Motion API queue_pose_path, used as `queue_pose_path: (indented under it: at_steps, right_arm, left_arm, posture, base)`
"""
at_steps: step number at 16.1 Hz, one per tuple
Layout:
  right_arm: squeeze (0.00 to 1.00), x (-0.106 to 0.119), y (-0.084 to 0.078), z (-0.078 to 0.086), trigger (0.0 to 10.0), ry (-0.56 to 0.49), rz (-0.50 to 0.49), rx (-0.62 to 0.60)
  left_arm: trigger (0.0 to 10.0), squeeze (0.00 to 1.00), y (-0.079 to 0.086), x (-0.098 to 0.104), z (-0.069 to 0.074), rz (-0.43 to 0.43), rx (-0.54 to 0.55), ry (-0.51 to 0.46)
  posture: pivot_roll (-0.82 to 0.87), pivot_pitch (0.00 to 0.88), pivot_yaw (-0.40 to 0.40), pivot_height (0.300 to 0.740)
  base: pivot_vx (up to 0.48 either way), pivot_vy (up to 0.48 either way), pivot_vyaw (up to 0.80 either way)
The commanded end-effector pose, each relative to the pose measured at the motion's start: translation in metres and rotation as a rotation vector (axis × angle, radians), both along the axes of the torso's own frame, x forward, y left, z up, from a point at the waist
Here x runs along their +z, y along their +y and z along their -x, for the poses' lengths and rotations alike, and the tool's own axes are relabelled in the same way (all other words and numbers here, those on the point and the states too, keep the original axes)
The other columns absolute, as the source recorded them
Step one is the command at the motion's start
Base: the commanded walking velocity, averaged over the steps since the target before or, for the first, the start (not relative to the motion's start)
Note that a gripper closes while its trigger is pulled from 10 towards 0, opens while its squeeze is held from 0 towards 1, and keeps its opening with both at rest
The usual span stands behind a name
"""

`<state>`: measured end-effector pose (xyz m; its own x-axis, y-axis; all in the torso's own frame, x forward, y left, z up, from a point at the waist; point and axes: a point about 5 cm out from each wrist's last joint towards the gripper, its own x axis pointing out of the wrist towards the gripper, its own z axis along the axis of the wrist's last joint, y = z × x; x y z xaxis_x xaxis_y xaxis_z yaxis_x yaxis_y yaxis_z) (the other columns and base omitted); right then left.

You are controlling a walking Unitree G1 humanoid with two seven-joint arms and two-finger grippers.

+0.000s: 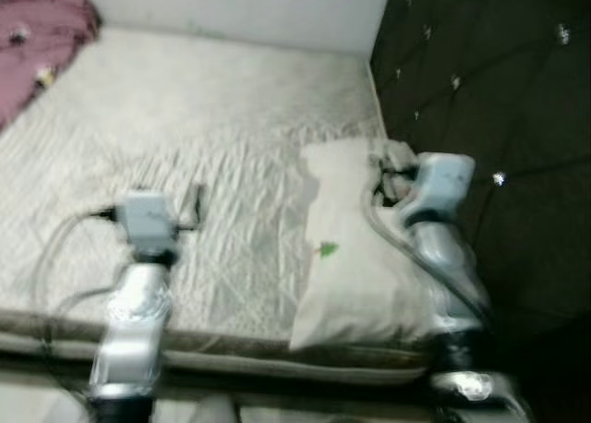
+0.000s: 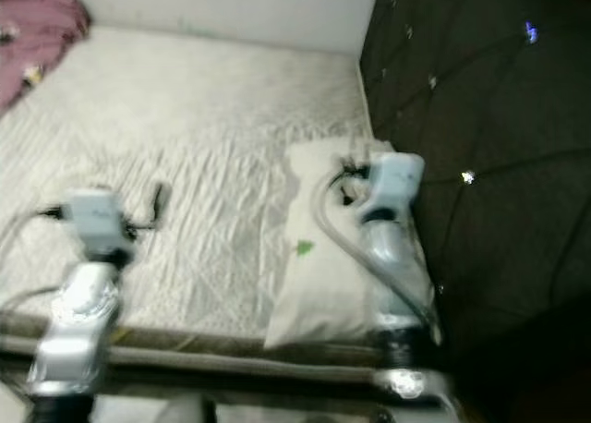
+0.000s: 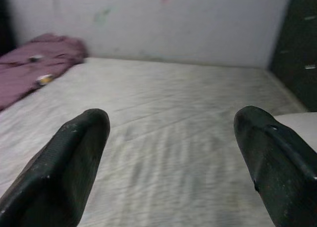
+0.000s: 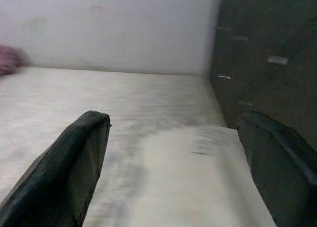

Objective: Clean up the room

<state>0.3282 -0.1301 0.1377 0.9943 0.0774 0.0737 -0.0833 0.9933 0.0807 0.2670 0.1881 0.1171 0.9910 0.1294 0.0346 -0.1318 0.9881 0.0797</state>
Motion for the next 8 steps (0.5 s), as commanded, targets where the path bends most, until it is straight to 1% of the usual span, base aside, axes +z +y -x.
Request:
queue_pose_path:
  at_steps: [1,3,4,6,8]
  right_arm:
    - [0.00,-0.0026,-0.0166,-0.0002,10.0,0.010,0.021,-0.044]
    - [0.00,-0.0021,-0.0162,-0.0014,10.0,0.008,0.024,-0.041]
    - [0.00,-0.0003,-0.0178,-0.0027,10.0,-0.003,0.033,-0.047]
    - [0.00,-0.0020,-0.0186,-0.0023,10.0,0.005,0.031,-0.048]
    - [0.00,-0.0030,-0.0157,-0.0020,10.0,0.009,0.030,-0.041]
  left_arm:
    - [10.0,0.00,-0.0108,0.0066,-0.0042,0.015,-0.034,-0.032]
    - [10.0,0.00,-0.0109,0.0073,-0.0049,0.013,-0.033,-0.037]
    - [10.0,0.00,-0.0102,0.0079,-0.0057,0.000,-0.015,-0.053]
    - [10.0,0.00,-0.0098,0.0076,-0.0052,0.025,-0.010,-0.055]
    - [10.0,0.00,-0.0109,0.0088,-0.0053,0.048,-0.042,-0.058]
  posture:
    - [0.00,0.000,-0.036,0.740]
    - [0.00,0.000,-0.036,0.740]
    - [0.00,0.000,-0.042,0.740]
    - [0.00,0.000,-0.049,0.740]
    - [-0.01,0.000,-0.039,0.740]
  base:
    - [0.000,0.454,0.00]
    - [0.000,0.454,0.00]
    - [0.000,0.454,0.00]
    - [0.000,0.454,0.00]
    - [0.000,0.454,0.00]
